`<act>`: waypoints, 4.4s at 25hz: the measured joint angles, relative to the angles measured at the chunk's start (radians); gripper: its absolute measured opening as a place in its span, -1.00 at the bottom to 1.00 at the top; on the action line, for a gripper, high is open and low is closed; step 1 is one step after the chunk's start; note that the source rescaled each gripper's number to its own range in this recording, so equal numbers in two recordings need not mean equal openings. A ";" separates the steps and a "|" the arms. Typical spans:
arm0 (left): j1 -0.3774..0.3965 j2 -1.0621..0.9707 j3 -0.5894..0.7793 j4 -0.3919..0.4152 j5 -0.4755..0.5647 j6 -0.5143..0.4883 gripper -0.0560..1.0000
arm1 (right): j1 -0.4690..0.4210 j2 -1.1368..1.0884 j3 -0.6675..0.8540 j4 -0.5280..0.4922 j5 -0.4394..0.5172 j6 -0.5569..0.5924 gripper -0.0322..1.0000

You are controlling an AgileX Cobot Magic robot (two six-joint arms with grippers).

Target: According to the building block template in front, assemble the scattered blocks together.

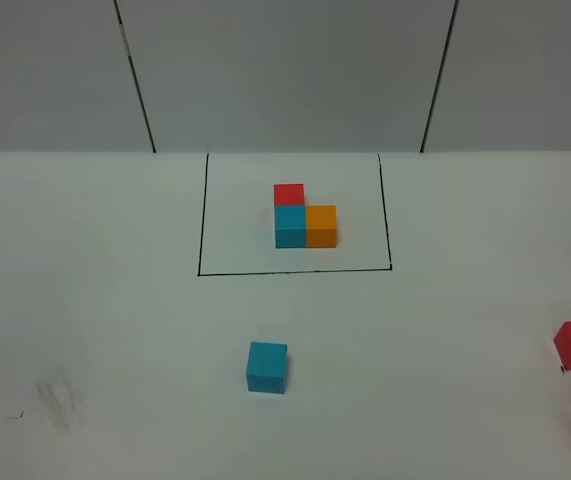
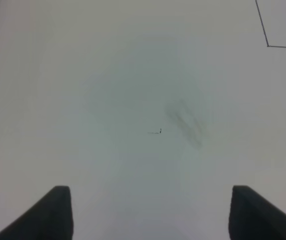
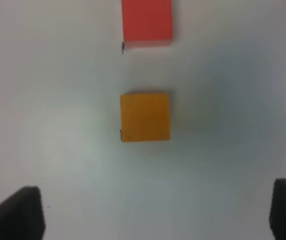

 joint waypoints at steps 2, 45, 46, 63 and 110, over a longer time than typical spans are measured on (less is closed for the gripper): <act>0.000 0.000 0.000 0.000 0.000 0.000 0.39 | 0.000 0.047 -0.012 -0.007 0.009 0.039 0.94; 0.000 0.000 0.000 0.000 0.000 0.000 0.39 | 0.000 0.526 0.029 0.031 -0.290 0.063 0.51; 0.000 0.000 0.000 0.000 0.000 0.000 0.39 | 0.000 0.533 0.031 0.031 -0.297 0.063 0.51; 0.000 0.000 0.000 0.000 0.000 0.001 0.39 | 0.000 0.655 0.031 0.018 -0.338 0.058 -0.70; 0.000 0.000 0.000 0.019 0.000 0.003 0.39 | 0.640 0.575 -0.485 -0.151 0.165 -0.699 -0.94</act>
